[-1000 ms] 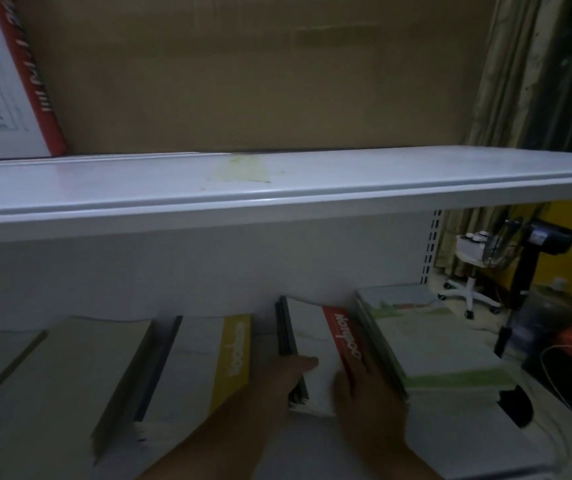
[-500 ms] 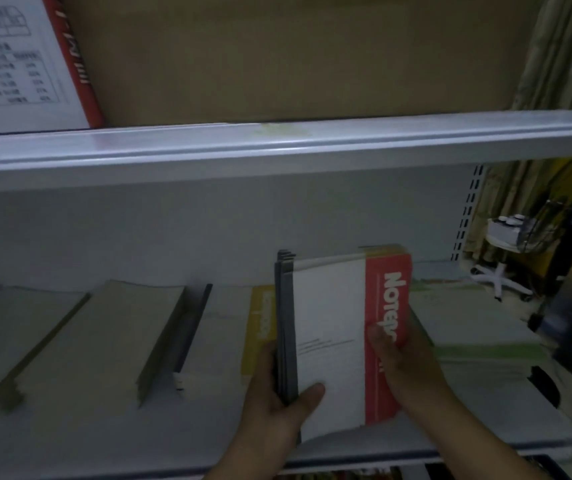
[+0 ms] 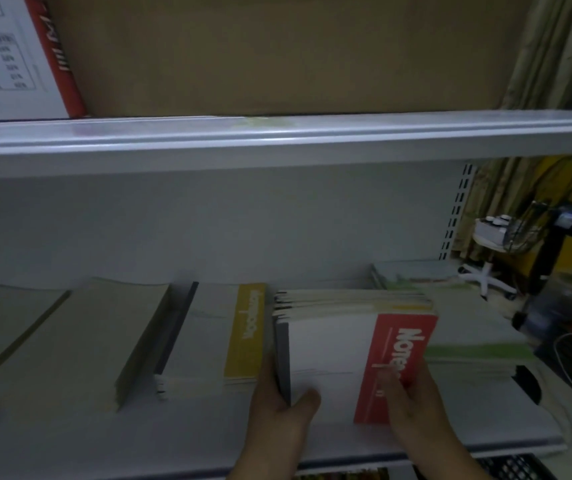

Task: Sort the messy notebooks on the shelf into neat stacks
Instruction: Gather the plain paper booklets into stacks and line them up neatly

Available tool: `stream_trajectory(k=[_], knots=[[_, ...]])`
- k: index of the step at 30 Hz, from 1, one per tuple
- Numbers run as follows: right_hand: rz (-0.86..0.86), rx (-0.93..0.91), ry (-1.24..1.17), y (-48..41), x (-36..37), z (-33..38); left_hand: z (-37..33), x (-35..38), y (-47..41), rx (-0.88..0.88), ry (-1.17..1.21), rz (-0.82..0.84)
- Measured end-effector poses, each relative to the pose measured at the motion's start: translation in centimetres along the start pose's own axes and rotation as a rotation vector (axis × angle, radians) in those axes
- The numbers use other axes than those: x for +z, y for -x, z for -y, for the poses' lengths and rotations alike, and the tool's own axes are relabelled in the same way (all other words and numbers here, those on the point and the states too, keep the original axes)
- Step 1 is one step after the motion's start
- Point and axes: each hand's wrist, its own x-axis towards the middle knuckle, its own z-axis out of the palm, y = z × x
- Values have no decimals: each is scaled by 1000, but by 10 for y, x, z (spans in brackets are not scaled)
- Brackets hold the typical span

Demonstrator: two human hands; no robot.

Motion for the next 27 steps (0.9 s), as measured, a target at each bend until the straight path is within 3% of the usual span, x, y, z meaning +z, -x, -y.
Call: stream_trajectory(k=[5,18,23,25,27], knots=[[-66,-54,-6,-4,4,3,-12,6,-4,56,39,29],[136,-59,254,-8,-17,-21,-12,5,-7,3,177,19],[98,-59,246,-1,-13,-14,-16,0,6,55,124,104],[89,-68,280,2,-15,-16,-29,-2,8,139,36,76],[92,-62,308,4,-16,-17,-45,-7,9,335,-109,74]])
